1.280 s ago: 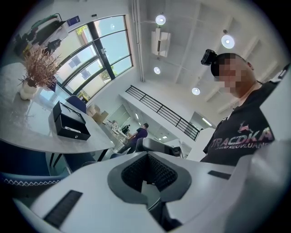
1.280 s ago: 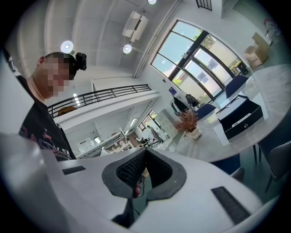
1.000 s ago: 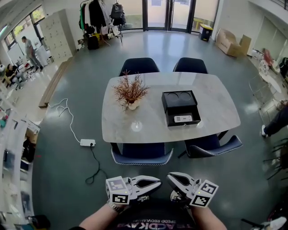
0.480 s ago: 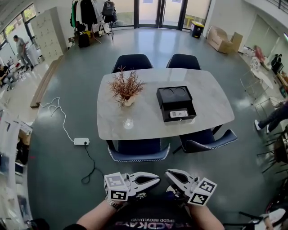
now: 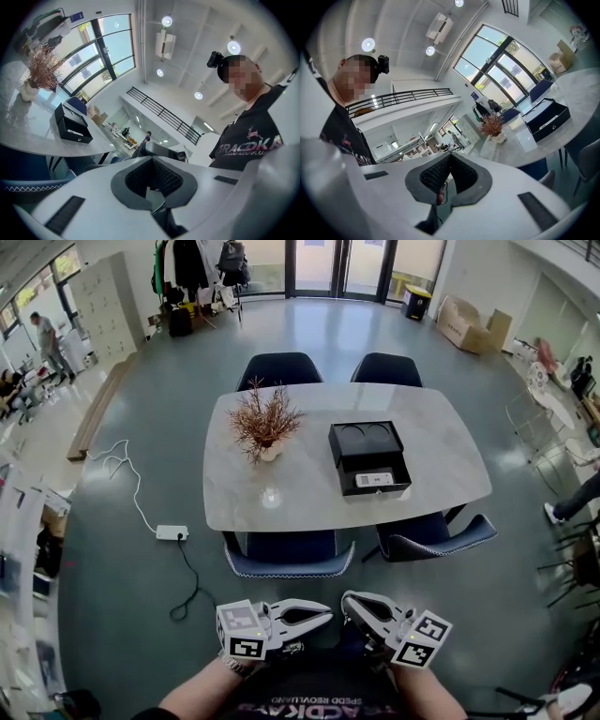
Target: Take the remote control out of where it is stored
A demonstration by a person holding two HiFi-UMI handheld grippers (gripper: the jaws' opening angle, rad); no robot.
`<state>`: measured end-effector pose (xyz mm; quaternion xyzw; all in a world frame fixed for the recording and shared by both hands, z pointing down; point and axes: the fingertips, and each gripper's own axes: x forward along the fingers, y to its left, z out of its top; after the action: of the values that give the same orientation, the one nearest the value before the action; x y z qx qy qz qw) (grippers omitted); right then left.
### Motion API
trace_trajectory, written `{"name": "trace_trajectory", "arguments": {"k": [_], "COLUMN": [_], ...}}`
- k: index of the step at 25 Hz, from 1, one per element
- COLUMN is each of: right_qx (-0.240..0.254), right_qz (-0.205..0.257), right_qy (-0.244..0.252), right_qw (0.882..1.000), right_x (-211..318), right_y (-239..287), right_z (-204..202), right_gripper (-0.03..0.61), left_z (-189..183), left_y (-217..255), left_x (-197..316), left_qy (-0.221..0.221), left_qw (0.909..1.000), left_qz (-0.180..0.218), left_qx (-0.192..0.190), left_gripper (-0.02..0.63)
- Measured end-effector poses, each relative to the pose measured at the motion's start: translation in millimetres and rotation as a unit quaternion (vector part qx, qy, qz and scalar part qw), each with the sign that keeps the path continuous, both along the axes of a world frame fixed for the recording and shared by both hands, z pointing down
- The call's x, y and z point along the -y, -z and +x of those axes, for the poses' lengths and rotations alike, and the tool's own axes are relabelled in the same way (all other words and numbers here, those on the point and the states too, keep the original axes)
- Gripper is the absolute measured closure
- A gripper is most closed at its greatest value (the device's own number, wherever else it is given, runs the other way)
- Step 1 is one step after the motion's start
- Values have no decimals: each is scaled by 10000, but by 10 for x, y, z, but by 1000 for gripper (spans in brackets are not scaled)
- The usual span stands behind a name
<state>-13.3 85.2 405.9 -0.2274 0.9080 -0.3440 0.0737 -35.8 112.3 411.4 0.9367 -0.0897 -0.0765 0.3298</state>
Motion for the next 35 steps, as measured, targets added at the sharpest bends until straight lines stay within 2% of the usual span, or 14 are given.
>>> {"name": "trace_trajectory", "arguments": {"k": [11, 25, 35], "right_qx": [117, 66, -178], "right_qz": [6, -64, 74], "right_qy": [527, 603, 890], "right_qw": [9985, 9981, 9958], "right_x": [574, 1522, 2084], "right_y": [13, -96, -184], "right_z": [207, 678, 888], "right_gripper": [566, 567, 566], "left_z": [238, 594, 766], "left_y": [17, -68, -130], "left_x": [502, 1158, 1525], "left_qy": [534, 868, 1239], "left_qw": [9985, 9958, 9916], "left_qz": [-41, -236, -339], "left_qx": [145, 157, 174], "left_gripper": [614, 614, 614]}}
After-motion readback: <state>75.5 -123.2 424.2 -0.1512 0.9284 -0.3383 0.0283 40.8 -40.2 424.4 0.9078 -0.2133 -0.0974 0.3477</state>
